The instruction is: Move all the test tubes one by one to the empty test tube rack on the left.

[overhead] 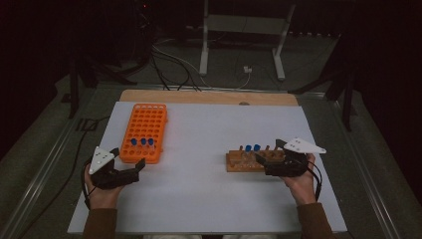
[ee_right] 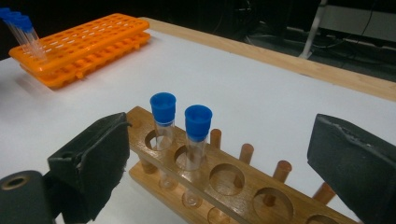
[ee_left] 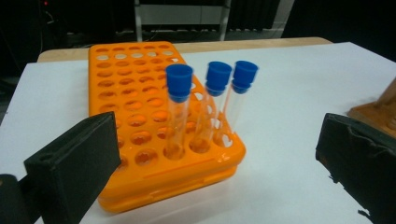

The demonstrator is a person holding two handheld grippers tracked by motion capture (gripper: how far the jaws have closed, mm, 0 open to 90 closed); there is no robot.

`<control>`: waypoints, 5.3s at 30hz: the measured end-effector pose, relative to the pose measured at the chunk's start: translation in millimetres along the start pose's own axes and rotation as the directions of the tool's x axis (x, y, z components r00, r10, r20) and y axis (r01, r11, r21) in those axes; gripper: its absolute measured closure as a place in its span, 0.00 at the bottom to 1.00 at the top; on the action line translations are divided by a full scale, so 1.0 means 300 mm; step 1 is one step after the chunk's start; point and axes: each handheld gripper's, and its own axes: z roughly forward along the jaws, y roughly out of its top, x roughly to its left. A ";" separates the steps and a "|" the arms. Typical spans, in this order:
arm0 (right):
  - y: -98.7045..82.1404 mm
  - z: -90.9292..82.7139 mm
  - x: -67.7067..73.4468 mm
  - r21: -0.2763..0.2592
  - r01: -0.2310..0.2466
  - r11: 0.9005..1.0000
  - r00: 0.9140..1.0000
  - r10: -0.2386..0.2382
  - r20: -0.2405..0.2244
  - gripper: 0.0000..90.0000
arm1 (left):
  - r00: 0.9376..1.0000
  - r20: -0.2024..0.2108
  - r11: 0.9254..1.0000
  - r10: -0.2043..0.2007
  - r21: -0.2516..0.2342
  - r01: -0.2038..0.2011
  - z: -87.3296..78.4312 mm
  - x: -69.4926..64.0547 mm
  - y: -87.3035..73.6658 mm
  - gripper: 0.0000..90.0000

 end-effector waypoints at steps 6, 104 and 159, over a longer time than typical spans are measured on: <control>-0.009 0.035 -0.003 0.028 -0.003 1.000 1.000 0.004 -0.021 0.16 | 1.000 0.005 1.000 0.007 0.005 -0.007 -0.004 -0.011 -0.010 0.01; 0.093 -0.007 0.020 -0.068 0.010 0.998 0.997 -0.015 -0.071 0.85 | 1.000 0.009 0.999 0.010 0.033 -0.010 0.028 -0.031 -0.018 0.01; 0.169 0.105 0.278 -0.079 0.065 0.995 0.950 -0.086 -0.301 0.85 | 0.943 0.303 0.990 0.137 -0.005 -0.142 0.134 -0.346 0.093 0.01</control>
